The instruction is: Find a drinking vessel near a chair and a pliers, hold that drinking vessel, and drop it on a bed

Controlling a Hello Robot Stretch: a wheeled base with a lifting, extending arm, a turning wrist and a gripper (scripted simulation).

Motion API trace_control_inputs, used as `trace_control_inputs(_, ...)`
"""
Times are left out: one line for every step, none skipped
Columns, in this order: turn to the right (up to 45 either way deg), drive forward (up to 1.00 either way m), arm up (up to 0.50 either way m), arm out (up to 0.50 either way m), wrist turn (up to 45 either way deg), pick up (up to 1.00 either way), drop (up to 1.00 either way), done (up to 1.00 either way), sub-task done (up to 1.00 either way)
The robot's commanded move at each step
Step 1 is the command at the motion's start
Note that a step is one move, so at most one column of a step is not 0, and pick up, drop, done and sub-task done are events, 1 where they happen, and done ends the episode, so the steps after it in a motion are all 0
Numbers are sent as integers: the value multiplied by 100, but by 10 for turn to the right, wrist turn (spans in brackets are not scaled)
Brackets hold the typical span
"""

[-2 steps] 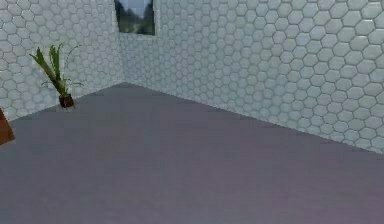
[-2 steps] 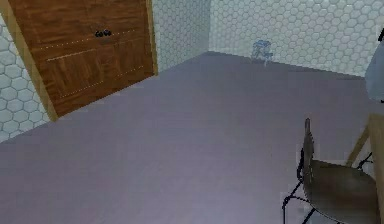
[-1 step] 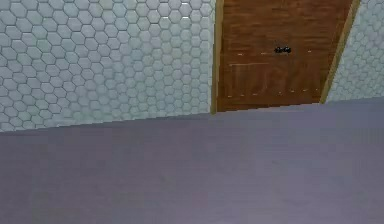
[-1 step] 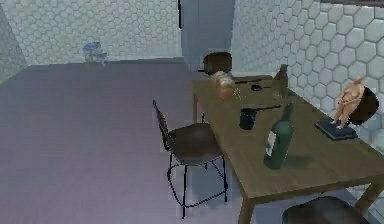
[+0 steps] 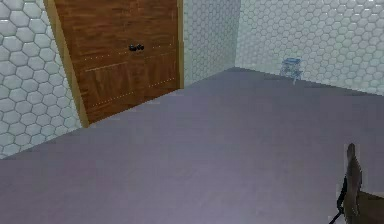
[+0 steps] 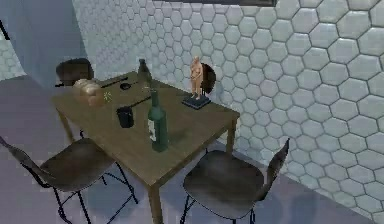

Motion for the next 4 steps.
trace_control_inputs(0,75,0,0,0,0,0,0,0)
trace_control_inputs(390,0,0,0,0,0,0,0,0)
trace_control_inputs(0,100,0,0,0,0,0,0,0)
trace_control_inputs(330,0,0,0,0,0,0,0,0)
